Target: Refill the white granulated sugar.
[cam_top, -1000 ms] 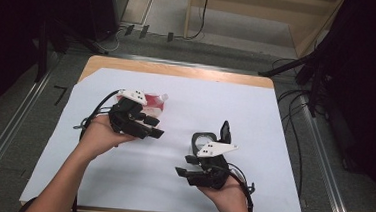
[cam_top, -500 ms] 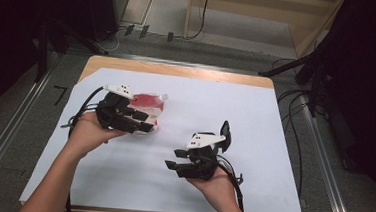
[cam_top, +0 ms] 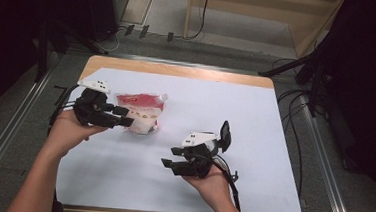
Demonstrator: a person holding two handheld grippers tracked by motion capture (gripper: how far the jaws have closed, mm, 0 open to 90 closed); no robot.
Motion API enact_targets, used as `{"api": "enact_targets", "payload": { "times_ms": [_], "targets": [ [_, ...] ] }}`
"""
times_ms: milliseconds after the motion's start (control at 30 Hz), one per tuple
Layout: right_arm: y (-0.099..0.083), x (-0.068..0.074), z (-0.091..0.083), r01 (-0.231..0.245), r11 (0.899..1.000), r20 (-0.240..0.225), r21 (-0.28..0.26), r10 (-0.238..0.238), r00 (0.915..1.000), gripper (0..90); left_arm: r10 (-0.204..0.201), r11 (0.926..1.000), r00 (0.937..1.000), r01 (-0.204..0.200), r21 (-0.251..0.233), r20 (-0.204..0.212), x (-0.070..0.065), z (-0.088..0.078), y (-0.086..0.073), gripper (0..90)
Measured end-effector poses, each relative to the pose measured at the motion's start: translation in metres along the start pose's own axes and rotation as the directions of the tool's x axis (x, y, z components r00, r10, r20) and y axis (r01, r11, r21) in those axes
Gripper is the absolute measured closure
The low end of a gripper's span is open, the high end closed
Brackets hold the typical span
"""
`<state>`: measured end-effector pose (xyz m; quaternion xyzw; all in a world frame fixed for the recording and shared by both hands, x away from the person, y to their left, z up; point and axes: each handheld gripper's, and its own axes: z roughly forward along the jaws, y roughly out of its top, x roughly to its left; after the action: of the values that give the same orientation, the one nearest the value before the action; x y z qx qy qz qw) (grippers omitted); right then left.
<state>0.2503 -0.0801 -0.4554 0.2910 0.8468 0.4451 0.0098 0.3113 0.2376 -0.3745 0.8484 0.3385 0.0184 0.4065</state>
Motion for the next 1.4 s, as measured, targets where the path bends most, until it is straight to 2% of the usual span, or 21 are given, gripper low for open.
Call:
{"api": "enact_targets", "payload": {
  "times_ms": [133, 333, 433, 500, 533, 600, 700, 833, 900, 1000, 1100, 1167, 1400],
  "targets": [
    [-0.001, 0.000, 0.000, -0.007, 1.000, -0.004, 0.000, 0.007, 1.0000, 49.5, -0.022, 0.9997, 0.9997, 0.022, 0.013, -0.015, 0.006, -0.009, -0.006, 51.1],
    [-0.001, 0.000, 0.002, -0.003, 1.000, -0.010, 0.004, 0.003, 0.9999, 49.4, -0.053, 0.9986, 0.9972, 0.053, -0.001, -0.053, 0.017, -0.021, -0.014, 49.4],
    [-0.002, 0.001, 0.003, -0.006, 1.000, -0.010, 0.009, 0.007, 0.9999, 49.5, -0.065, 0.9977, 0.9945, 0.064, -0.021, -0.082, 0.022, -0.022, -0.015, 46.8],
    [-0.002, 0.001, 0.003, -0.009, 1.000, -0.010, 0.010, 0.009, 0.9999, 49.5, -0.072, 0.9974, 0.9931, 0.071, -0.009, -0.093, 0.026, -0.021, -0.015, 45.1],
    [-0.002, 0.001, 0.003, -0.009, 1.000, -0.010, 0.011, 0.010, 0.9999, 49.6, -0.081, 0.9967, 0.9922, 0.081, -0.010, -0.095, 0.026, -0.020, -0.016, 44.8],
    [-0.002, 0.001, 0.003, -0.009, 1.000, -0.009, 0.013, 0.009, 0.9999, 49.6, -0.070, 0.9975, 0.9923, 0.069, -0.013, -0.102, 0.028, -0.017, -0.015, 44.4],
    [-0.003, 0.001, 0.002, -0.008, 1.000, -0.010, 0.008, 0.008, 0.9999, 49.6, -0.071, 0.9973, 0.9934, 0.069, -0.026, -0.090, 0.031, -0.009, -0.010, 44.2],
    [-0.005, 0.001, 0.003, -0.017, 1.000, -0.005, 0.016, 0.017, 0.9998, 49.6, -0.041, 0.9991, 0.9957, 0.040, -0.009, -0.083, 0.033, 0.003, -0.001, 44.6],
    [-0.006, 0.001, 0.003, -0.015, 1.000, -0.002, 0.015, 0.015, 0.9999, 49.5, -0.040, 0.9992, 0.9962, 0.039, -0.006, -0.078, 0.033, 0.007, 0.001, 45.0],
    [-0.007, 0.001, 0.004, -0.027, 1.000, 0.000, 0.015, 0.027, 0.9996, 48.7, -0.024, 0.9997, 0.9961, 0.023, -0.013, -0.085, 0.036, 0.016, 0.004, 45.6],
    [-0.009, 0.001, 0.004, -0.028, 1.000, 0.002, 0.012, 0.028, 0.9996, 48.1, -0.027, 0.9993, 0.9970, 0.025, -0.029, -0.072, 0.039, 0.022, 0.005, 47.2],
    [-0.009, 0.002, 0.004, -0.034, 0.999, 0.006, 0.015, 0.034, 0.9994, 48.0, -0.032, 0.9993, 0.9983, 0.031, -0.020, -0.048, 0.041, 0.026, 0.005, 48.4],
    [-0.010, 0.002, 0.004, -0.031, 0.999, 0.009, 0.013, 0.031, 0.9995, 47.9, -0.028, 0.9995, 0.9989, 0.028, -0.012, -0.037, 0.039, 0.039, 0.007, 54.0]
  ]
}}
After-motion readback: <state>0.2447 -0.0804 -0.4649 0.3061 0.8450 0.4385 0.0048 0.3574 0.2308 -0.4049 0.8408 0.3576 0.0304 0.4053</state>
